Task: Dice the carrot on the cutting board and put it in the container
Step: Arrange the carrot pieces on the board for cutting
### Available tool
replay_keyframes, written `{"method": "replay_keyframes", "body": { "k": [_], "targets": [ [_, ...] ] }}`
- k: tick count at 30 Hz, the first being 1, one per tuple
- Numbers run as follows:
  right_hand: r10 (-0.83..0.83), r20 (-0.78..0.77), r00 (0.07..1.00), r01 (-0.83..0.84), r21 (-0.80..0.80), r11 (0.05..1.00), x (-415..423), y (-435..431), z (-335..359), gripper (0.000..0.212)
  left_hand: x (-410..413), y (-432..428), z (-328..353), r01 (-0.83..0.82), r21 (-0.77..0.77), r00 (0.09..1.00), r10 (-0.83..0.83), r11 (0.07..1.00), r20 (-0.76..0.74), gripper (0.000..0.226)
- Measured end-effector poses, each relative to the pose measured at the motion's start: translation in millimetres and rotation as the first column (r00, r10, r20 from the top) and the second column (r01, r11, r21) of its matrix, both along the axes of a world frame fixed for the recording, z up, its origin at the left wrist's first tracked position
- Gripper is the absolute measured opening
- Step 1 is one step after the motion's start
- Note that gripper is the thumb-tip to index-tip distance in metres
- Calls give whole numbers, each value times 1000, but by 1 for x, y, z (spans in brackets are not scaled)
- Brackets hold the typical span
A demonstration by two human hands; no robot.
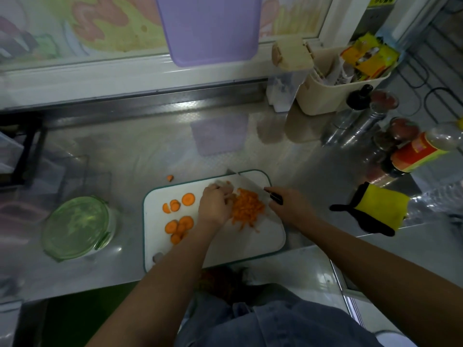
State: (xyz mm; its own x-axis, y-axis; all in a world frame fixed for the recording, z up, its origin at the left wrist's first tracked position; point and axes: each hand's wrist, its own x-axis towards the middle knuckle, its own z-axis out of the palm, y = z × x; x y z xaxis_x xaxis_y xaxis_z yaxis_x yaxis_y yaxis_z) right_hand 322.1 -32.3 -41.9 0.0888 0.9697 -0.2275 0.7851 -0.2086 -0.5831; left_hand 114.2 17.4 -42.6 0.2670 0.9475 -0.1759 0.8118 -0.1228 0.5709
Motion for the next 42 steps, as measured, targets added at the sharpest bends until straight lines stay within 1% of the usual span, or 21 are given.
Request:
{"method": "replay_keyframes", "body": {
  "k": [4,6,9,11,14,17,20,22,25,26,28,29,31,33,36,37,38,39,40,41,42],
  "targets": [
    [22,-75,997,-26,-46,999,-3,-7,2,39,-10,1,-2,-60,32,998,61,998,-29,36],
    [-4,-103,995,1,-35,999,-3,-13,7,42,-10,3,-4,-41,-10,998,41,999,-38,48],
    [-108,-164,981,109,-5,994,0,-16,7,29,-3,10,-9,17,-116,999,-21,993,-34,63],
    [-145,-160,976,148,4,989,2,-17,7,24,5,12,-11,80,-160,996,-85,984,-24,62],
    [-137,-156,978,138,-7,990,2,-19,7,22,13,3,-13,152,-209,988,-152,966,20,58],
    [-155,-194,969,155,-11,988,-4,-22,6,20,12,-14,-17,162,-158,985,-148,974,92,55],
    [-245,-290,925,234,-73,970,-18,-24,6,16,3,-22,-16,112,-37,987,-107,993,116,46],
    [-285,-344,895,265,-105,959,-30,-23,10,17,-6,-23,-11,42,52,993,-48,998,108,36],
    [-273,-423,864,247,-117,962,-53,-25,20,20,-27,-26,-3,-85,151,989,66,985,131,25],
    [-245,-431,868,218,-111,970,-61,-26,21,18,-36,-28,-1,-121,157,986,101,980,129,21],
    [-184,-378,908,156,-103,982,-77,-31,18,7,-52,-33,3,-171,137,982,157,976,105,16],
    [-158,-350,923,129,-104,986,-86,-34,15,6,-60,-37,4,-186,122,981,177,975,82,16],
    [-135,-335,933,102,-115,988,-99,-39,10,13,-74,-44,4,-205,100,979,202,974,32,14],
    [-137,-323,936,98,-133,986,-106,-40,6,22,-87,-50,2,-228,81,974,226,970,28,13],
    [-140,-251,958,125,-76,989,-107,-39,1,31,-92,-57,4,-257,-7,964,257,966,68,16],
    [-115,-197,974,113,-22,993,-107,-40,1,27,-89,-58,7,-278,-70,951,285,958,120,22],
    [-86,-150,985,93,37,995,-107,-42,1,20,-84,-58,10,-294,-183,920,330,938,214,27],
    [-63,-112,992,73,90,993,-107,-44,3,23,-76,-57,14,-283,-325,857,390,902,337,32],
    [-34,-85,996,46,139,989,-108,-46,3,32,-68,-56,19,-243,-448,778,449,860,439,36],
    [4,-51,999,5,173,985,-108,-48,4,39,-60,-54,23,-195,-523,714,486,830,505,40],
    [50,-17,999,-45,202,978,-109,-49,1,44,-52,-52,27,-155,-550,688,489,821,536,43]
  ]
}}
